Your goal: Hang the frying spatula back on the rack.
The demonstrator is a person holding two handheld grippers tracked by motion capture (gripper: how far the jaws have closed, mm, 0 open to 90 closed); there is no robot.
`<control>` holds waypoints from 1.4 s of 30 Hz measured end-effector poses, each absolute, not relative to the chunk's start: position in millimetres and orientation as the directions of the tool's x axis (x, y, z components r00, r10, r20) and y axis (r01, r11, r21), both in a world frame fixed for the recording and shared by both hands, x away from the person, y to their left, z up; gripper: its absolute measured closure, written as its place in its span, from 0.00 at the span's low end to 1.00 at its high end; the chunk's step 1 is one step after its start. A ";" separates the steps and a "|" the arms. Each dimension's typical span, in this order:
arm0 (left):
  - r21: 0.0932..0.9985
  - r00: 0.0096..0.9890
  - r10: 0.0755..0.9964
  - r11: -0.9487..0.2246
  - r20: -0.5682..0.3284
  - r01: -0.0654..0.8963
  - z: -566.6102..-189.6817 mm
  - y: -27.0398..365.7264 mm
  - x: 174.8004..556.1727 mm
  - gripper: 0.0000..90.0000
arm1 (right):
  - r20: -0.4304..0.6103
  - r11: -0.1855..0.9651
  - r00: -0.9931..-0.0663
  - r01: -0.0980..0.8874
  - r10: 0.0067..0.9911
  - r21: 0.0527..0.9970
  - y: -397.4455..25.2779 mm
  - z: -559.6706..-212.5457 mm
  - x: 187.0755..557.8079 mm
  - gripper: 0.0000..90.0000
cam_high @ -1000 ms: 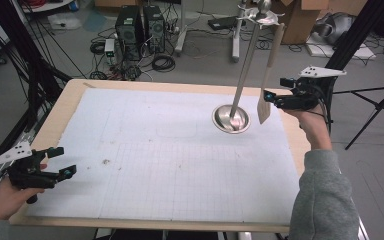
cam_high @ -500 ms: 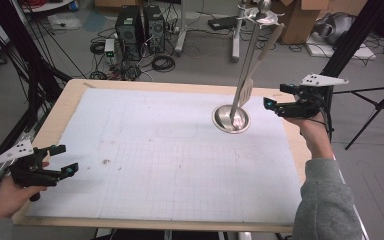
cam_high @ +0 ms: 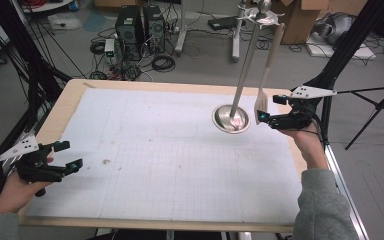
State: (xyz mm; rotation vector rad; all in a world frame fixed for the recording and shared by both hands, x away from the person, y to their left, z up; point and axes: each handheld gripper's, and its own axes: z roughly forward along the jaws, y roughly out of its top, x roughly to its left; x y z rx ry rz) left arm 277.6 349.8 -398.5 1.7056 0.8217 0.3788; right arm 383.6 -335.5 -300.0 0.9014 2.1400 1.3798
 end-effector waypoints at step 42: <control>0.952 0.714 0.682 -0.087 -0.157 0.293 -399.4 341.0 290.6 0.05 | 0.032 0.191 -0.655 0.266 0.755 0.945 -332.8 -350.9 325.7 0.12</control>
